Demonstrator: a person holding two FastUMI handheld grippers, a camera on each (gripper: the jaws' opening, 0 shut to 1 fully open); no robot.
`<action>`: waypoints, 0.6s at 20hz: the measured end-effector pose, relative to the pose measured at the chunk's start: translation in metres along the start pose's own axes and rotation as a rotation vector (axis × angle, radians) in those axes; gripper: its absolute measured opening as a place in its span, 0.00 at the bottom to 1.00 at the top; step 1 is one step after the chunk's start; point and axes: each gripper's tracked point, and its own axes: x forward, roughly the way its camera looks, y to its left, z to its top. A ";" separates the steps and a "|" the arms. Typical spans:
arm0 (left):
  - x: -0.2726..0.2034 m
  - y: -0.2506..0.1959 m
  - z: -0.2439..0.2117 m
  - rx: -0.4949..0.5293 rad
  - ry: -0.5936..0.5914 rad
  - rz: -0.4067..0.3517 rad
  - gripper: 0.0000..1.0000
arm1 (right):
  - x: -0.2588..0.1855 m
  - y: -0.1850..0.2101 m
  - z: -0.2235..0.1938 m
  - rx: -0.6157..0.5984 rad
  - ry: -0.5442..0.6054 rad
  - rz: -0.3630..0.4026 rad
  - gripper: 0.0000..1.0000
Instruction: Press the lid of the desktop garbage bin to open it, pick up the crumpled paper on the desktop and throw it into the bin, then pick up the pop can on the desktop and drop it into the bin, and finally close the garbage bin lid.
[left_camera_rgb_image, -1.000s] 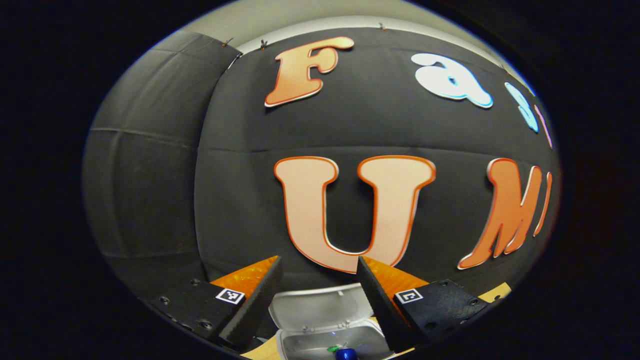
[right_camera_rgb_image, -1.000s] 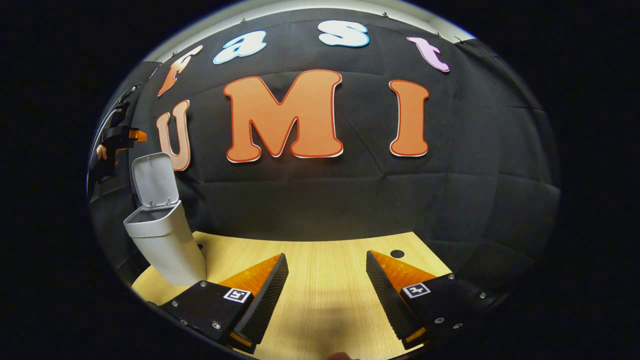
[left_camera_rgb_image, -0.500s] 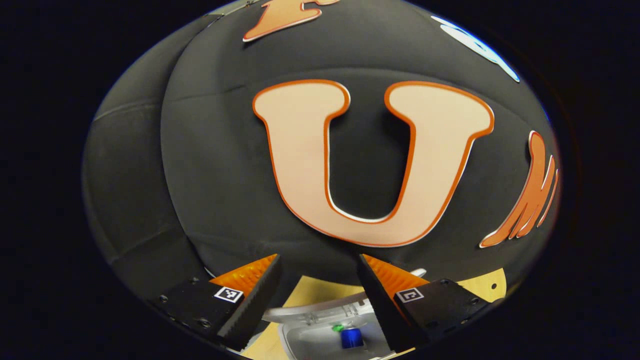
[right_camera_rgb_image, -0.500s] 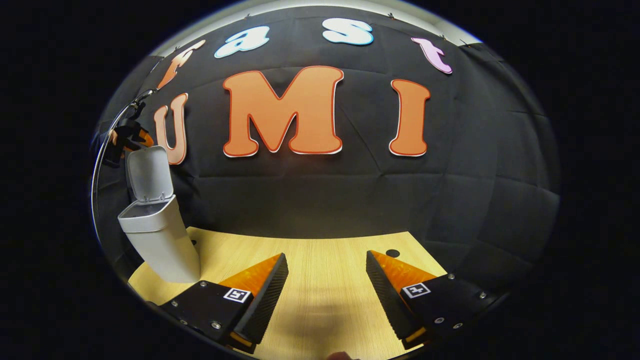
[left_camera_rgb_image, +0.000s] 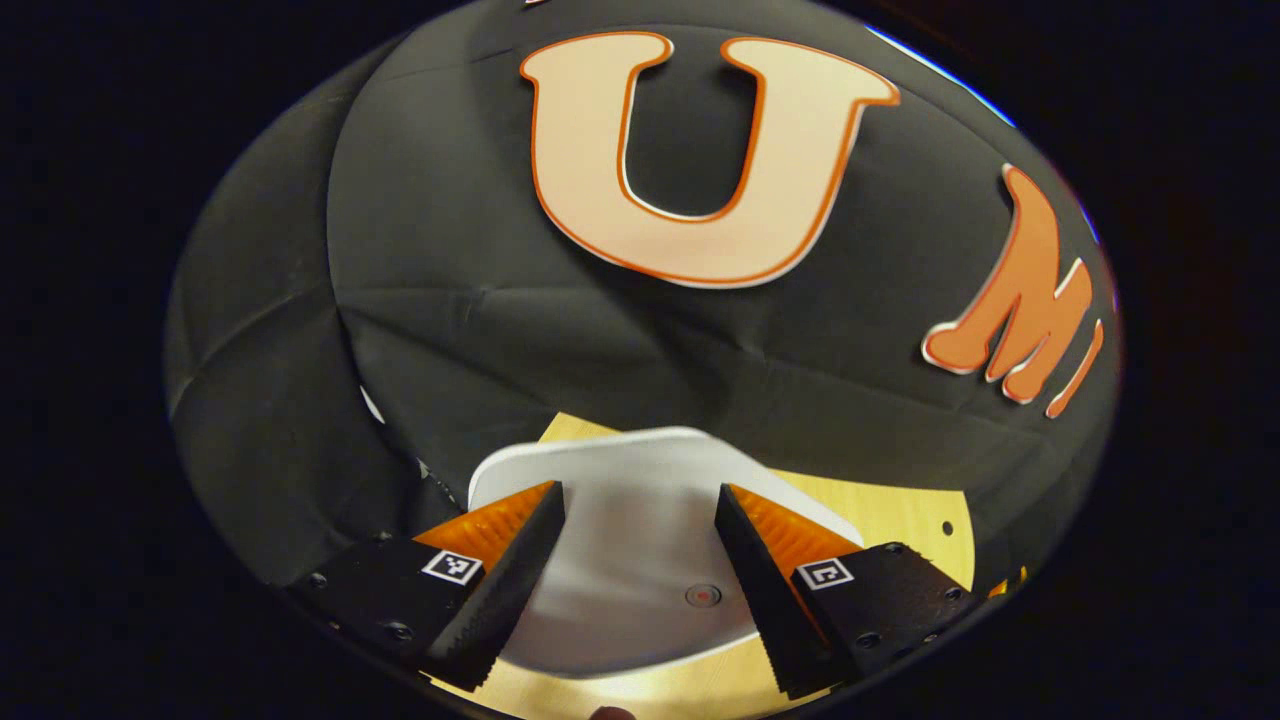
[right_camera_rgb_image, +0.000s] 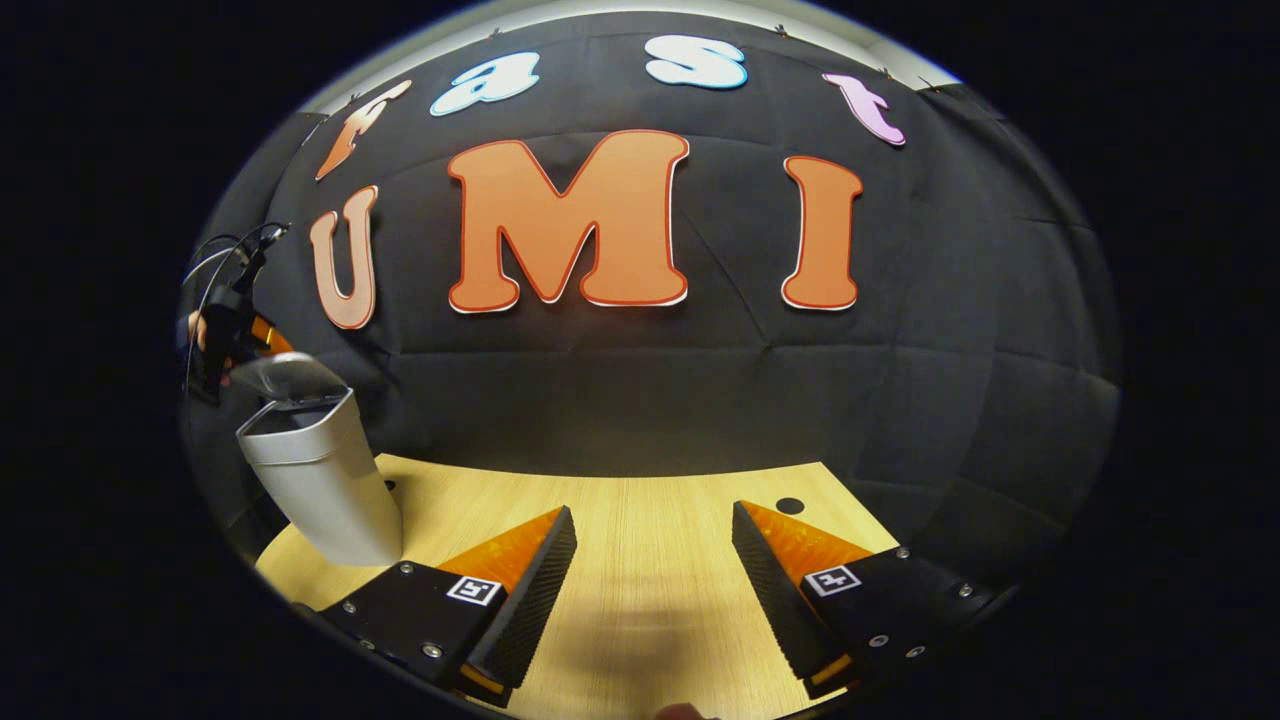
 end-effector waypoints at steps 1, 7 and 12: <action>-0.003 0.001 -0.009 0.007 -0.012 0.009 0.99 | 0.000 0.002 0.000 -0.001 0.001 0.007 0.94; 0.002 -0.021 -0.054 0.086 -0.039 0.001 0.98 | 0.000 0.015 -0.003 -0.026 0.007 0.044 0.94; -0.008 -0.020 -0.059 0.089 -0.058 0.010 0.99 | -0.001 0.022 -0.005 -0.041 0.009 0.070 0.94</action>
